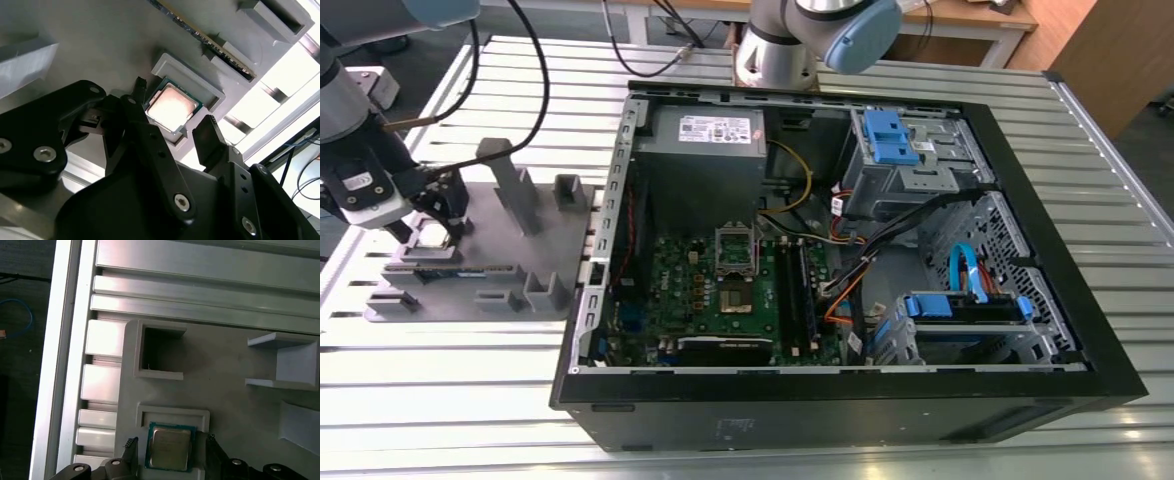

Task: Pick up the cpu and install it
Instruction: 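Pick up the cpu and move it towards the insertion slot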

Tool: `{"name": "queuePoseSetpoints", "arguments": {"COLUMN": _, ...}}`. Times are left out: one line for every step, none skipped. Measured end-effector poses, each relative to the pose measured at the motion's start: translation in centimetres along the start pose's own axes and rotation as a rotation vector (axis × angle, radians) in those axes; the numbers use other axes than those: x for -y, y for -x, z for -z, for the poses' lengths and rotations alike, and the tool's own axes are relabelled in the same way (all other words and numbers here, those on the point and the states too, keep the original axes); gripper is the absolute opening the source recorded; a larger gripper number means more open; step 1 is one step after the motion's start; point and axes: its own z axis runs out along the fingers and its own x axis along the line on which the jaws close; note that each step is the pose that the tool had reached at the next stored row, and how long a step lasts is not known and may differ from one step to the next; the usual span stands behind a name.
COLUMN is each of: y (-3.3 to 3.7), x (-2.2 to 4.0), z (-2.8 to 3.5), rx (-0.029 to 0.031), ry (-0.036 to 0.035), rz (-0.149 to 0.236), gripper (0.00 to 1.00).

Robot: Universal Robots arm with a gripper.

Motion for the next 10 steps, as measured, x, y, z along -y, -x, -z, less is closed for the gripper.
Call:
{"name": "queuePoseSetpoints", "arguments": {"y": 0.0, "x": 0.0, "z": -0.04, "rx": 0.0004, "ry": -0.0005, "rz": -0.014, "gripper": 0.65}}
{"name": "queuePoseSetpoints", "arguments": {"y": 0.0, "x": 0.0, "z": -0.06, "rx": 0.0006, "ry": -0.001, "rz": -0.028, "gripper": 0.65}}
{"name": "queuePoseSetpoints", "arguments": {"y": 0.0, "x": 0.0, "z": -0.06, "rx": 0.0007, "ry": -0.0015, "rz": -0.038, "gripper": 0.65}}
{"name": "queuePoseSetpoints", "arguments": {"y": 0.0, "x": 0.0, "z": -0.07, "rx": 0.0008, "ry": -0.0016, "rz": -0.042, "gripper": 0.65}}
{"name": "queuePoseSetpoints", "arguments": {"y": 0.0, "x": 0.0, "z": -0.07, "rx": 0.0008, "ry": -0.0017, "rz": -0.042, "gripper": 0.65}}
{"name": "queuePoseSetpoints", "arguments": {"y": 0.0, "x": 0.0, "z": -0.09, "rx": 0.001, "ry": -0.0016, "rz": -0.042, "gripper": 0.65}}
{"name": "queuePoseSetpoints", "arguments": {"y": 0.0, "x": 0.0, "z": -0.16, "rx": 0.0013, "ry": -0.0014, "rz": -0.042, "gripper": 0.65}}
{"name": "queuePoseSetpoints", "arguments": {"y": 0.0, "x": 0.0, "z": -0.18, "rx": 0.0012, "ry": -0.0015, "rz": -0.042, "gripper": 0.65}}
{"name": "queuePoseSetpoints", "arguments": {"y": -0.01, "x": 0.0, "z": -0.18, "rx": 0.001, "ry": -0.0016, "rz": -0.042, "gripper": 0.65}}
{"name": "queuePoseSetpoints", "arguments": {"y": -0.01, "x": 0.0, "z": -0.17, "rx": 0.0009, "ry": -0.0016, "rz": -0.042, "gripper": 0.65}}
